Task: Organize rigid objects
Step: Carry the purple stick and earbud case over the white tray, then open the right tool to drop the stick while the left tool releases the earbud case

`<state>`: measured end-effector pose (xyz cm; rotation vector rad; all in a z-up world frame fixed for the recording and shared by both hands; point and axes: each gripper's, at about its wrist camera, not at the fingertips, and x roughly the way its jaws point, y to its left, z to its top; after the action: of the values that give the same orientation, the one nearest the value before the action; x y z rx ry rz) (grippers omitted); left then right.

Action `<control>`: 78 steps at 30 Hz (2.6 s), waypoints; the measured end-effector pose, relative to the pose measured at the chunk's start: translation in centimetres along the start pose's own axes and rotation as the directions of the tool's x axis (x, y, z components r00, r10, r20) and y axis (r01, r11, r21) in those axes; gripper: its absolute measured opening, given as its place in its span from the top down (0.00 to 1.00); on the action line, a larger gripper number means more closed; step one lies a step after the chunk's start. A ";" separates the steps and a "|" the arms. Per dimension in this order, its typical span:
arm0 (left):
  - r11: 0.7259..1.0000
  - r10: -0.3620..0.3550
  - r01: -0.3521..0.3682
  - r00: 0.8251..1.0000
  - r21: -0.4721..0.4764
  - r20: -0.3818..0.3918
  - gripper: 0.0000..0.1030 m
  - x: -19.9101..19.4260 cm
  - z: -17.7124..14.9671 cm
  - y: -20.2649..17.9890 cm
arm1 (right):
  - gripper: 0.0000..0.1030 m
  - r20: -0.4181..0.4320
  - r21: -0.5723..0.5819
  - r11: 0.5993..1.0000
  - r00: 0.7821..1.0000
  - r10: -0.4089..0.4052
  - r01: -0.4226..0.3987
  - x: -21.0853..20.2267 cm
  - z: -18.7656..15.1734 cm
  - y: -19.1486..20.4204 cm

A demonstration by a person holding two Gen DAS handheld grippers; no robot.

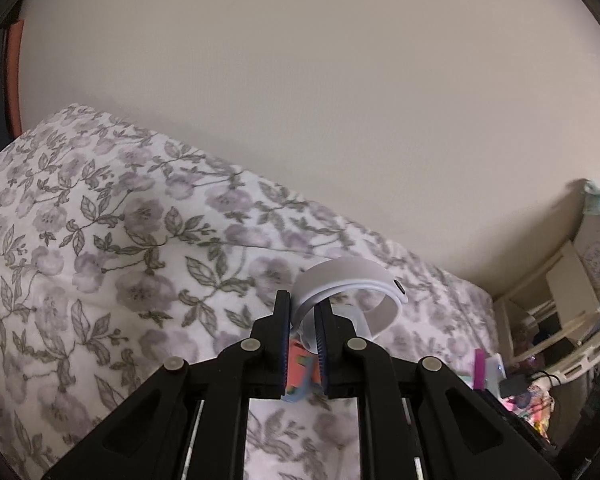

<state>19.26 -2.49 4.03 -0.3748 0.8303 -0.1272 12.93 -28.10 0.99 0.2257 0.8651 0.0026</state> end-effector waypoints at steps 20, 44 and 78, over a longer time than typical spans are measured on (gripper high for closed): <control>0.955 -0.086 0.091 0.996 0.284 -0.028 0.88 -7.0 -8.4 -11.0 | 0.80 0.097 0.129 0.989 0.992 -0.081 0.068 -12.4 -1.6 -4.6; 0.812 -0.008 0.151 0.969 0.563 -0.247 0.88 -0.7 -21.0 -18.9 | 0.79 -0.134 0.222 0.946 0.968 -0.210 0.236 -8.1 -6.9 -12.1; 0.785 0.055 0.158 0.946 0.599 -0.320 0.88 2.4 -22.9 -18.8 | 0.79 -0.363 0.207 0.922 0.901 -0.239 0.328 -1.9 -10.6 -14.7</control>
<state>4.60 -26.83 -4.63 0.2617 1.0481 -0.5145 2.40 -40.52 -7.08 0.3526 1.2317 -0.3630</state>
